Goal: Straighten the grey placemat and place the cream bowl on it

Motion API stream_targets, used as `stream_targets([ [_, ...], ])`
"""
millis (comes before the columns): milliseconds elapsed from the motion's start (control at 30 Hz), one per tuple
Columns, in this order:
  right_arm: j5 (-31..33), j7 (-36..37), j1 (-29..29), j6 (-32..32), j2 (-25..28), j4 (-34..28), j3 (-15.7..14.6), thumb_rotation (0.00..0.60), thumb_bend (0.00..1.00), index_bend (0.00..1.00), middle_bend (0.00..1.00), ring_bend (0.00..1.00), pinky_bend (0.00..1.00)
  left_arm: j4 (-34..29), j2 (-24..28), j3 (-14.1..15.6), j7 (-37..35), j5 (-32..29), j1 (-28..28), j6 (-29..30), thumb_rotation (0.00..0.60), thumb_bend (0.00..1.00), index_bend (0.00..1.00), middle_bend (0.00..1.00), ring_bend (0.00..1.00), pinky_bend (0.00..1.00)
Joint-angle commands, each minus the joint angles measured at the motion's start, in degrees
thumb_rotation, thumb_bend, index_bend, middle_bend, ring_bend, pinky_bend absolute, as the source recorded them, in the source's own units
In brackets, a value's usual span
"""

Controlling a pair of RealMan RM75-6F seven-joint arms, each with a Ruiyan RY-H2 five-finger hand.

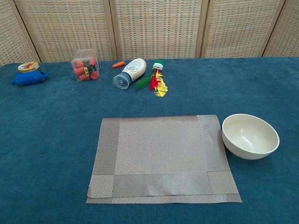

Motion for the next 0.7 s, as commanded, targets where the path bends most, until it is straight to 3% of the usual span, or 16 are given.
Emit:
stream_targets([
  [33,-0.1,0.2,0.0,0.1,0.0,0.0,0.0,0.600,0.16,0.07,0.00,0.00,0.00,0.2,-0.3,-0.1,0.0,0.2,-0.1,0.1,0.600,0.00,0.00,0.00,0.00,0.00],
  [267,-0.1,0.6,0.0,0.1,0.1,0.0,0.0,0.600,0.16,0.07,0.00,0.00,0.00,0.1,-1.3,0.3,0.3,1.0,-0.9,-1.0,0.600,0.00,0.02,0.00,0.00,0.00],
  [567,-0.3,1.6,-0.1,0.4,0.3,0.0,0.0,0.600,0.16,0.08,0.00,0.00,0.00,-1.6,-4.5,0.8,5.0,5.3,-4.8,-5.7,0.600,0.14,0.23,0.00,0.00,0.00],
  [700,-0.2,2.3,-0.1,0.5,0.5,0.1,0.1,0.600,0.16,0.08,0.00,0.00,0.00,-3.1,-6.4,1.0,7.3,6.6,-6.9,-9.1,0.600,0.15,0.30,0.00,0.00,0.00],
])
